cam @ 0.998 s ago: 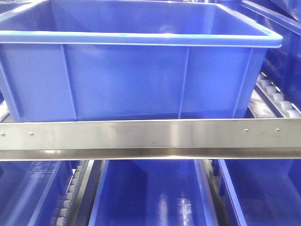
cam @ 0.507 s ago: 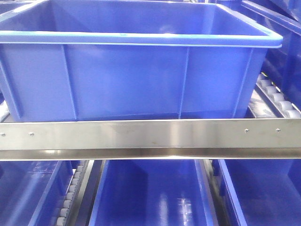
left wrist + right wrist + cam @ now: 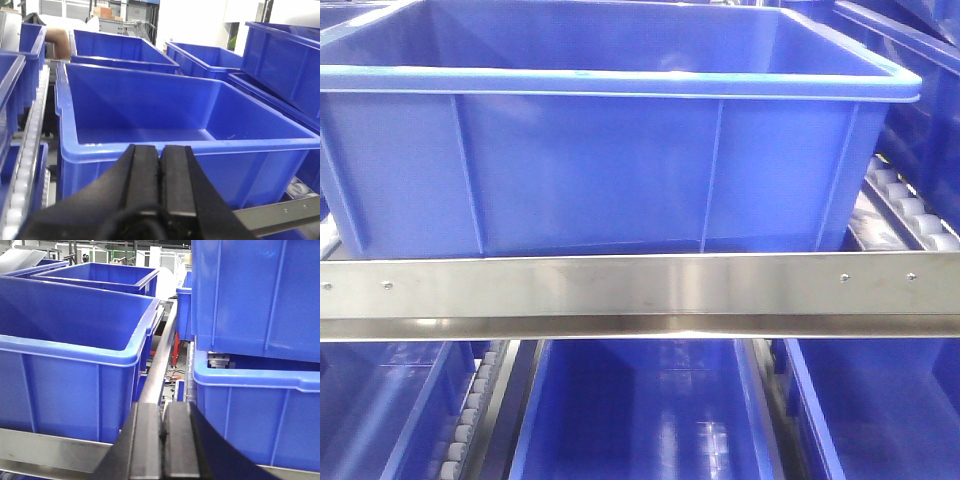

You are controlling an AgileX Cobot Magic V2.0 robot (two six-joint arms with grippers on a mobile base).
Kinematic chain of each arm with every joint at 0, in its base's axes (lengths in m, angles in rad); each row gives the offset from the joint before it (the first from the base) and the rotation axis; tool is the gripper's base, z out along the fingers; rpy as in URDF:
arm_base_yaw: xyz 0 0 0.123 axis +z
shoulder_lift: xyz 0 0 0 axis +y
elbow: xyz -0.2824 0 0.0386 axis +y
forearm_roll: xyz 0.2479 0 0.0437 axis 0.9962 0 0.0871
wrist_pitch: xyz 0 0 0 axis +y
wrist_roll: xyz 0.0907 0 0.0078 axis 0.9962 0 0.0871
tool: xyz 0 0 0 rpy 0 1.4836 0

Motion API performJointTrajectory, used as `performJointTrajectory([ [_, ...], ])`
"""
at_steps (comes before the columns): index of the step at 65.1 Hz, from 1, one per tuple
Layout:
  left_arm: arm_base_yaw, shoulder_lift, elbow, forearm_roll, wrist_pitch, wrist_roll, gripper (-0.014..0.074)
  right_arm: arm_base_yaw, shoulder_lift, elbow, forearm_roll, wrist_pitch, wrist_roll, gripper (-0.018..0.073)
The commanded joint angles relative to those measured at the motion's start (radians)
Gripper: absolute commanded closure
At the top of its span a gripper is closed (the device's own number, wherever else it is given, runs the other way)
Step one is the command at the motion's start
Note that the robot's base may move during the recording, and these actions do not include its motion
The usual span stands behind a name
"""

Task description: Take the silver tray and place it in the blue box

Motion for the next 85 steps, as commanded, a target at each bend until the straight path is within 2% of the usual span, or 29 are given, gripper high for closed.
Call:
performJointTrajectory([
  [1, 0.001, 0.008, -0.029, -0.089, -0.029, 0.005, 0.0700, -0.006, -0.021, 0.002, 0.002, -0.085, -0.009, 0.0507],
  [3, 0.011, -0.002, -0.029, -0.118, -0.011, 0.034, 0.0700, -0.006, -0.021, 0.002, 0.002, -0.085, -0.009, 0.0507],
  [6, 0.035, -0.023, -0.029, -0.176, 0.022, 0.135, 0.0700, -0.006, -0.021, 0.002, 0.002, -0.085, -0.009, 0.0507],
  [10, 0.092, -0.064, -0.025, -0.366, 0.081, 0.391, 0.0700, -0.006, -0.021, 0.002, 0.002, -0.085, -0.009, 0.0507],
  [13, 0.148, -0.097, -0.004, -0.513, 0.083, 0.590, 0.0700, -0.006, -0.021, 0.002, 0.002, -0.085, -0.009, 0.0507],
  [15, 0.184, -0.121, 0.018, -0.578, 0.067, 0.671, 0.0700, -0.006, -0.021, 0.002, 0.002, -0.085, -0.009, 0.0507],
  [18, 0.230, -0.159, 0.053, -0.646, 0.038, 0.733, 0.0700, -0.006, -0.021, 0.002, 0.002, -0.085, -0.009, 0.0507],
  [20, 0.258, -0.178, 0.080, -0.670, 0.012, 0.746, 0.0700, -0.006, -0.021, 0.002, 0.002, -0.085, -0.009, 0.0507],
  [25, 0.308, -0.170, 0.143, -0.673, -0.065, 0.743, 0.0700, -0.006, -0.021, 0.002, 0.002, -0.085, -0.009, 0.0507],
  [35, 0.310, -0.173, 0.233, -0.656, -0.167, 0.705, 0.0700, -0.006, -0.021, 0.002, 0.002, -0.085, -0.009, 0.0507],
  [37, 0.310, -0.173, 0.229, -0.636, -0.113, 0.693, 0.0700, -0.006, -0.021, 0.002, 0.002, -0.085, -0.009, 0.0507],
  [41, 0.310, -0.173, 0.230, -0.618, -0.095, 0.692, 0.0700, -0.006, -0.021, 0.002, 0.002, -0.085, -0.009, 0.0507],
  [85, 0.310, -0.173, 0.230, -0.618, -0.103, 0.692, 0.0700, -0.006, -0.021, 0.002, 0.002, -0.085, -0.009, 0.0507],
])
